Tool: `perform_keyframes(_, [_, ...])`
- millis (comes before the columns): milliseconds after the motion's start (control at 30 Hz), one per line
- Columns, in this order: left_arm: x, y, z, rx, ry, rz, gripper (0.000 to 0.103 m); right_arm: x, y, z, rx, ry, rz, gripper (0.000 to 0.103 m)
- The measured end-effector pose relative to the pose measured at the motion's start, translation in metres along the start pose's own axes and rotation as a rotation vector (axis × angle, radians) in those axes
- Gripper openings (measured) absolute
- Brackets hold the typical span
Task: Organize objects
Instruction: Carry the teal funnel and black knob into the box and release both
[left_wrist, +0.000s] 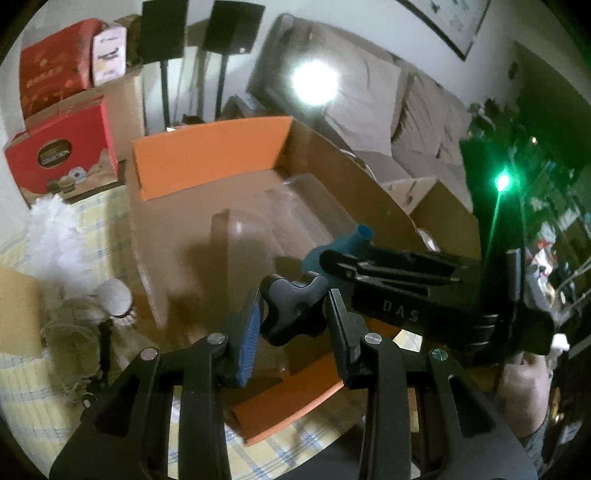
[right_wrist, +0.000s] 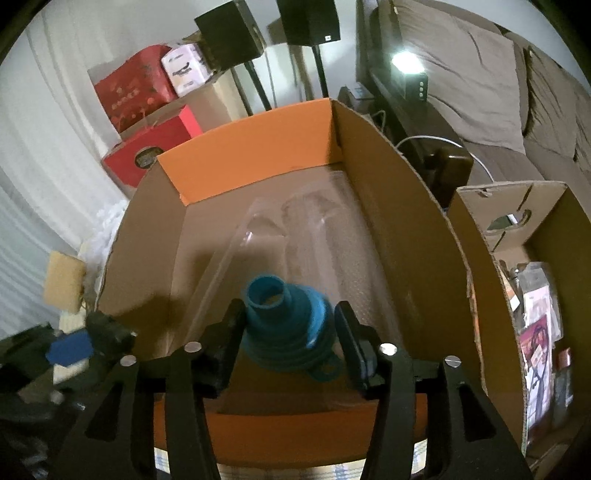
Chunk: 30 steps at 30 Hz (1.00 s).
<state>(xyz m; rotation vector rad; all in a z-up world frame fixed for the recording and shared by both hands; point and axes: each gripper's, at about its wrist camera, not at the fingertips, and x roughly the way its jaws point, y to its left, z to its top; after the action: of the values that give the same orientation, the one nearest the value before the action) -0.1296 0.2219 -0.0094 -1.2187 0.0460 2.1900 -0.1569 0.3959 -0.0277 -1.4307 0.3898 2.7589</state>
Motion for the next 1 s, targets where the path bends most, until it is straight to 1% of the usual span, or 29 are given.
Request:
perform_keyframes(67, [0.007, -0.005, -0.001, 0.017, 0.017, 0.004, 0.032, -0.004, -0.003, 0.001, 0.014, -0.012, 0.012, 0.056])
perform_keyframes(100, [0.01, -0.007, -0.001, 0.024, 0.024, 0.005, 0.032, -0.005, -0.004, 0.001, 0.019, -0.014, 0.017, 0.059])
perform_keyframes(167, [0.018, -0.01, -0.002, 0.037, 0.044, 0.015, 0.032, -0.009, -0.006, 0.003, 0.026, -0.022, 0.005, 0.059])
perform_keyframes(300, [0.029, -0.014, -0.004, 0.051, 0.071, 0.033, 0.031, -0.019, -0.009, 0.004, 0.029, -0.041, 0.02, 0.059])
perform_keyframes(400, [0.034, -0.016, -0.003, 0.052, 0.08, 0.043, 0.036, -0.028, -0.006, 0.004, 0.025, -0.062, 0.024, 0.059])
perform_keyframes(500, [0.032, -0.016, -0.001, 0.043, 0.074, 0.039, 0.037, -0.035, -0.004, 0.005, 0.021, -0.077, 0.027, 0.059])
perform_keyframes(667, [0.015, -0.005, 0.003, 0.017, 0.035, 0.044, 0.04, -0.04, 0.0, 0.005, 0.009, -0.087, 0.03, 0.059])
perform_keyframes(700, [0.011, -0.002, 0.003, 0.012, 0.024, 0.052, 0.044, -0.04, 0.001, 0.005, 0.006, -0.087, 0.028, 0.059])
perform_keyframes(733, [0.008, 0.0, 0.004, 0.007, 0.015, 0.058, 0.052, -0.04, 0.003, 0.006, 0.004, -0.085, 0.027, 0.059])
perform_keyframes(767, [0.003, 0.003, 0.004, 0.001, 0.002, 0.066, 0.057, -0.039, 0.004, 0.005, 0.001, -0.084, 0.028, 0.059])
perform_keyframes(800, [-0.003, 0.007, 0.003, -0.008, -0.014, 0.075, 0.064, -0.039, 0.005, 0.005, -0.002, -0.083, 0.029, 0.059])
perform_keyframes(833, [-0.008, 0.01, 0.003, -0.016, -0.03, 0.085, 0.07, -0.039, 0.007, 0.004, -0.004, -0.082, 0.03, 0.059])
perform_keyframes(900, [-0.016, 0.015, 0.003, -0.023, -0.052, 0.105, 0.072, -0.039, 0.01, 0.003, -0.011, -0.08, 0.032, 0.061])
perform_keyframes(967, [-0.024, 0.02, 0.002, -0.023, -0.075, 0.139, 0.079, -0.039, 0.015, 0.002, -0.019, -0.08, 0.033, 0.066])
perform_keyframes(1000, [-0.028, 0.022, 0.002, -0.027, -0.089, 0.156, 0.083, -0.039, 0.018, 0.002, -0.024, -0.082, 0.031, 0.071])
